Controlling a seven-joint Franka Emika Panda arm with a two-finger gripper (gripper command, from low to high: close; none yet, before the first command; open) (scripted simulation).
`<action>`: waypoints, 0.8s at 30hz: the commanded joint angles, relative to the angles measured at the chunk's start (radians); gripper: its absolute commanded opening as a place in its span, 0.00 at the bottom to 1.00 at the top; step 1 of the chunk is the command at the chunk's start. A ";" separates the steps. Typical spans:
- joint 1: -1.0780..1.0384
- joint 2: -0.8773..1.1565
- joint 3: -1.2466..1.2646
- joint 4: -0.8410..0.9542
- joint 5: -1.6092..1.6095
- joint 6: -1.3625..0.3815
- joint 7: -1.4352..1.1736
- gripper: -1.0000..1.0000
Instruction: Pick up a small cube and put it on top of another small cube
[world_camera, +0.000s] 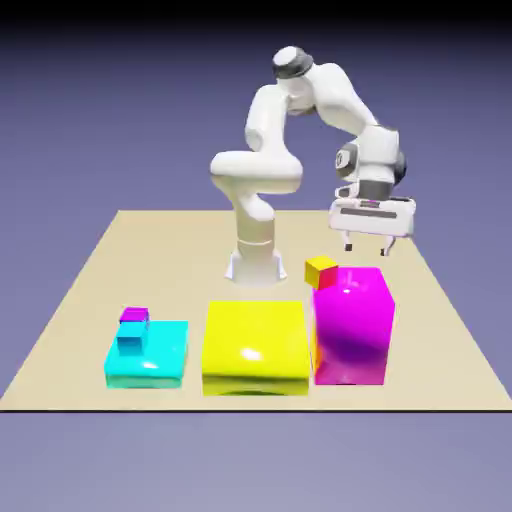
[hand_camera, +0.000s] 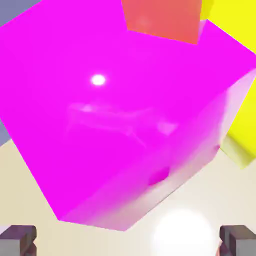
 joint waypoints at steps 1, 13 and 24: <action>-0.006 -0.011 0.036 0.000 0.022 -0.018 0.031 0.50; -0.071 -0.126 0.408 0.002 0.251 -0.201 0.348 0.50; -0.219 -0.168 0.639 0.039 0.466 -0.105 0.253 0.00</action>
